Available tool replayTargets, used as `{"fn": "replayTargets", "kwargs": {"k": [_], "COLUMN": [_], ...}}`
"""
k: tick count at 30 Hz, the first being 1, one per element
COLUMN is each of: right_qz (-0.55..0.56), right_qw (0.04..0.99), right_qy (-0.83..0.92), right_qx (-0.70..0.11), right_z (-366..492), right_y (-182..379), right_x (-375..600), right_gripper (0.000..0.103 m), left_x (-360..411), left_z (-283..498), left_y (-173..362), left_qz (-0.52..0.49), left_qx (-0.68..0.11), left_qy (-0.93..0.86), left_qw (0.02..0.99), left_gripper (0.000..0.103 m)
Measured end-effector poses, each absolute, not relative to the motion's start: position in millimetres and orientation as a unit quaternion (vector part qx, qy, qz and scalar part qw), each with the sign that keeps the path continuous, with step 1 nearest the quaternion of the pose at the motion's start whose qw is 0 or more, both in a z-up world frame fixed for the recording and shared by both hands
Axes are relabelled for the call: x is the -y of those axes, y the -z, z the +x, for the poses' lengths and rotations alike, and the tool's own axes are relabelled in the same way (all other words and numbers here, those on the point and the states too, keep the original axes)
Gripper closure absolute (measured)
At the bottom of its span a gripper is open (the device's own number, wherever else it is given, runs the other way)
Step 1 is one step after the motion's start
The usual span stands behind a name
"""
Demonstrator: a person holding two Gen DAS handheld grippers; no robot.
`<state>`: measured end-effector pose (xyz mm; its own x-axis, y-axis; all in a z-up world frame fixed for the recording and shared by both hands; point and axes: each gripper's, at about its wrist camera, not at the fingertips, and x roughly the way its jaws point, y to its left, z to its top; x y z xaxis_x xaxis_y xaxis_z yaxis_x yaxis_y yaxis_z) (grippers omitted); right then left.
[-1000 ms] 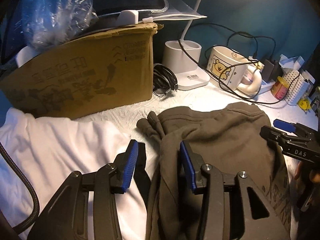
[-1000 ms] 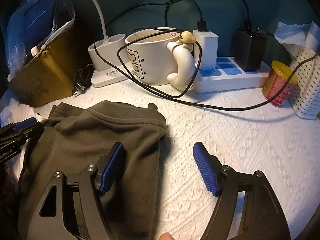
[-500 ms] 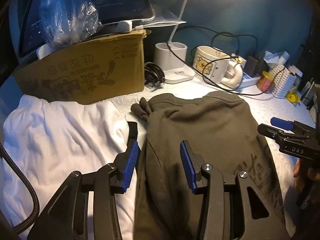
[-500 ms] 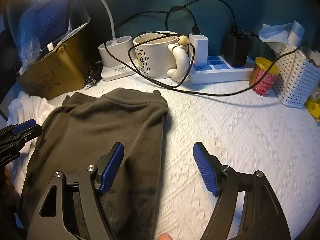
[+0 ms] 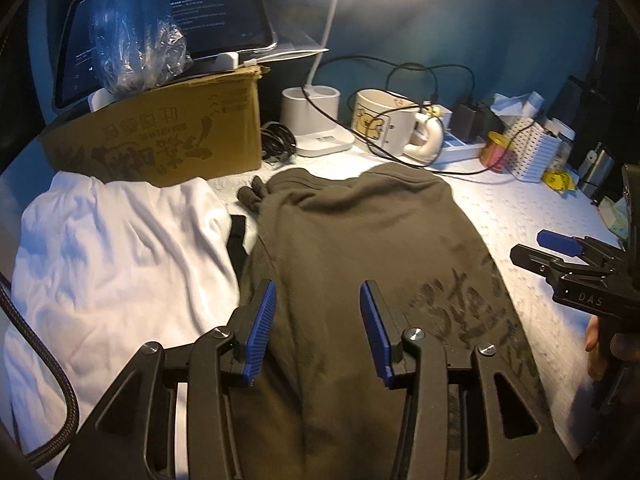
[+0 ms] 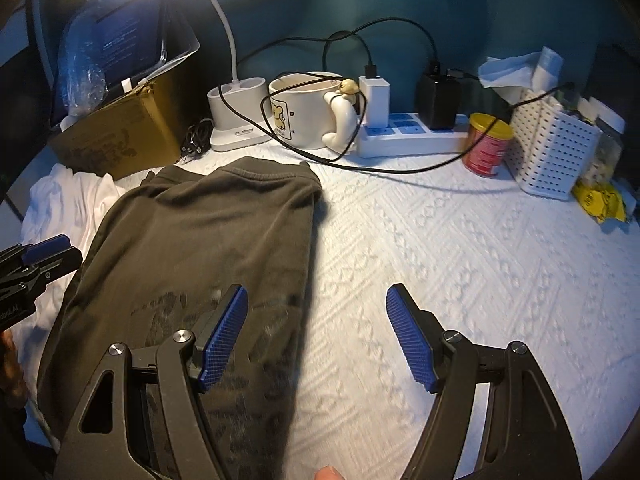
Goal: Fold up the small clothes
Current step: 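Open both grippers and release the folded shirt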
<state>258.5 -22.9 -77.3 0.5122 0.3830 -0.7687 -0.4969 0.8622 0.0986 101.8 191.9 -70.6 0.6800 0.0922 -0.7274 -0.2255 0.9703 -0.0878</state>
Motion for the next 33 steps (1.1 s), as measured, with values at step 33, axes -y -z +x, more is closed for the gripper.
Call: {"fn": "replayTargets", "kwargs": {"k": [33], "right_qz": [-0.02], "right_qw": [0.906], "right_qy": [-0.188], "right_qx": [-0.379], "right_z": [168.7], "right_y": [28.7], "right_x": [164.7], "right_gripper": [0.028], "left_x": [-82.3], "left_z": [43.3], "left_y": [24.4], "left_qz": [-0.046], "left_qx": [-0.346], "left_qy": [-0.038], "left_qw": [0.937], "left_gripper": [0.024]}}
